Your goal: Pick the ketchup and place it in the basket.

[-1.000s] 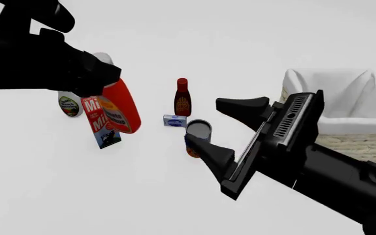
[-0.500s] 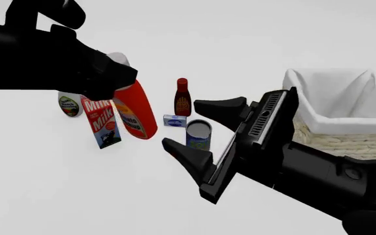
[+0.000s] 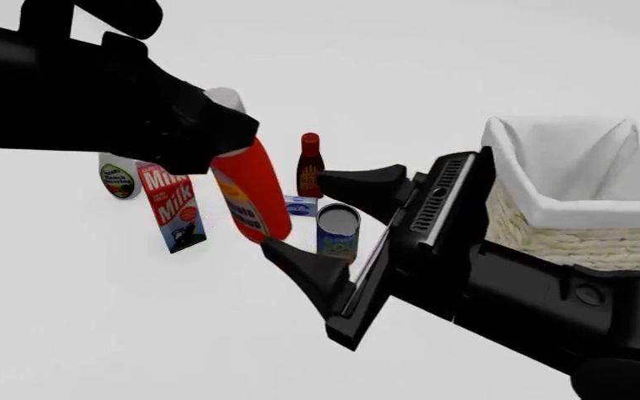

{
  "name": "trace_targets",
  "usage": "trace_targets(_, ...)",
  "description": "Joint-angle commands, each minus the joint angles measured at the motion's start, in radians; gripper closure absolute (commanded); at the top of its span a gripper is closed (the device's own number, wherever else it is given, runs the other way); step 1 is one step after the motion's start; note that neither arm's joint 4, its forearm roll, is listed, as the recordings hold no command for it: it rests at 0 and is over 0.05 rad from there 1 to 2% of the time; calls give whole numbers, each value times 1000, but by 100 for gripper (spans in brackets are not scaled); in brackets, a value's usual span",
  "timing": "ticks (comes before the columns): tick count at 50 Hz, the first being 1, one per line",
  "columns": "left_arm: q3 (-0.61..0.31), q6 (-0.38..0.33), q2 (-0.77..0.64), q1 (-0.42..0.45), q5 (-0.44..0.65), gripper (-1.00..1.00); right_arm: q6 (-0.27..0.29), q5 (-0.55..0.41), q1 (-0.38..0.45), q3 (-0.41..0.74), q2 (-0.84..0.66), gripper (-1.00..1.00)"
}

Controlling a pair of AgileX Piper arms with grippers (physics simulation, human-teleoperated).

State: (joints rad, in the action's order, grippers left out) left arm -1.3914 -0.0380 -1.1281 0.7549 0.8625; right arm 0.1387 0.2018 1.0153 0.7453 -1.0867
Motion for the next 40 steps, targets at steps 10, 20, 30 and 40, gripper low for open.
trace_targets(10,-22,6,14,34,30,100,13,18,10,16,-27,-100)
trace_targets(20,-27,18,19,51,39,100,27,29,10,29,-56,-100)
trace_targets(30,-25,24,22,56,40,100,39,43,8,37,-86,-100)
trace_targets(40,-25,34,21,67,41,100,44,49,3,57,-114,-100)
